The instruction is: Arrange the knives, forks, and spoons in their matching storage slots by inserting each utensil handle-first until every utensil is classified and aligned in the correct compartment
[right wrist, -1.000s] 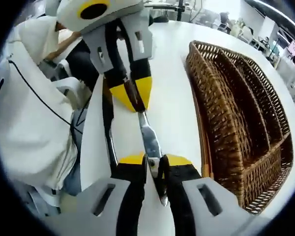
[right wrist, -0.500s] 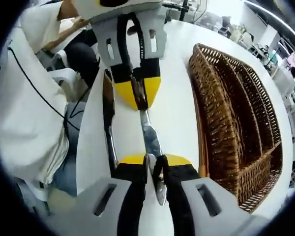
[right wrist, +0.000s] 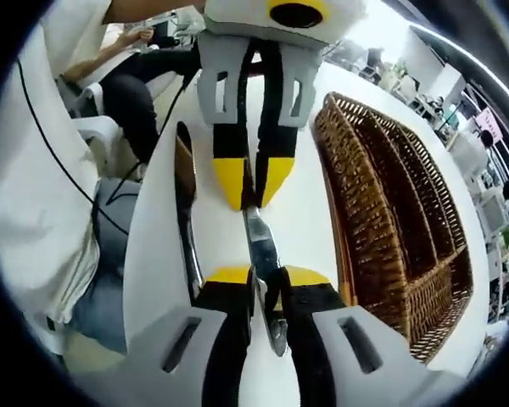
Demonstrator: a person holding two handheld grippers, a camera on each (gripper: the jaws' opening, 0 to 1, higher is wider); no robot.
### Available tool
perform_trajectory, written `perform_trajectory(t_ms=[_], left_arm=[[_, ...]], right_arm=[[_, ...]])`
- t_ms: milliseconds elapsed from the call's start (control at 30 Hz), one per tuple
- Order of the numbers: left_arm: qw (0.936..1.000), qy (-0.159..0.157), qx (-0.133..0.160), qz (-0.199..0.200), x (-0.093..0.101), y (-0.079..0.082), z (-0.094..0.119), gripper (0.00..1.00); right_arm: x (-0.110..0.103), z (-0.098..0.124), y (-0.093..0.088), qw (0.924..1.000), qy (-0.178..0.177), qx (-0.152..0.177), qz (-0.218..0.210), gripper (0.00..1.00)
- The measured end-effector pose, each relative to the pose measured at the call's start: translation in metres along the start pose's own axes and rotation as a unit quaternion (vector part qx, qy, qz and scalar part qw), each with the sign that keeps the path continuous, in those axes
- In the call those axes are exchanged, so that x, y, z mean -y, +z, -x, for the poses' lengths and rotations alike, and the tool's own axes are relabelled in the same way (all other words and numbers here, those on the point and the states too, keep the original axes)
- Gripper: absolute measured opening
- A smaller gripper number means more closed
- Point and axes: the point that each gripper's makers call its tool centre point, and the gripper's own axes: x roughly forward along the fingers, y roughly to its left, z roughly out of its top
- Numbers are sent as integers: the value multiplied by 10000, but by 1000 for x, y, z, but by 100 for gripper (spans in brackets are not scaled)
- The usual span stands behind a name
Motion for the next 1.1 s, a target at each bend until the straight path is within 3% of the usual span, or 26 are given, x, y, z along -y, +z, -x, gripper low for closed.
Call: perform_trajectory(t_ms=[133, 333, 433, 467, 500, 533, 700, 833, 900, 1000, 1100], left_arm=[[9995, -255, 73, 156, 2, 6, -4, 9], [9986, -377, 162, 342, 2, 10, -7, 8], [9993, -151, 311, -159, 1, 12, -7, 8], [9993, -120, 306, -204, 1, 11, -7, 8], [9988, -10, 309, -388, 2, 11, -7, 8], [9990, 3, 308, -329, 4, 11, -7, 8], [9989, 63, 407, -230, 4, 10, -5, 8], [9984, 137, 419, -342, 4, 11, -5, 8], [9979, 209, 416, -454, 3, 11, -5, 8], [9964, 330, 431, -652, 4, 12, -4, 8], [9957, 419, 435, -702, 3, 12, -4, 8]], right_arm=[[0, 0, 1, 10000, -49, 34, 0, 13], [-2, 0, 1, 9999, -133, 77, -25, 13], [-6, 2, 1, 9998, -153, 90, -6, 13], [-6, 2, 2, 9998, -146, 101, 27, 8], [-12, 0, 4, 9997, 29, 140, 200, 8], [-8, 0, 4, 9989, -20, 118, 459, 8], [-1, -1, 4, 9995, 132, 118, 276, 9], [7, -3, 5, 9995, 283, 47, 158, 17], [8, -5, 6, 9991, 416, 27, 119, 18], [-1, -10, 13, 9958, 886, 12, -224, 16], [-4, -9, 12, 9944, 976, -153, -382, 15]])
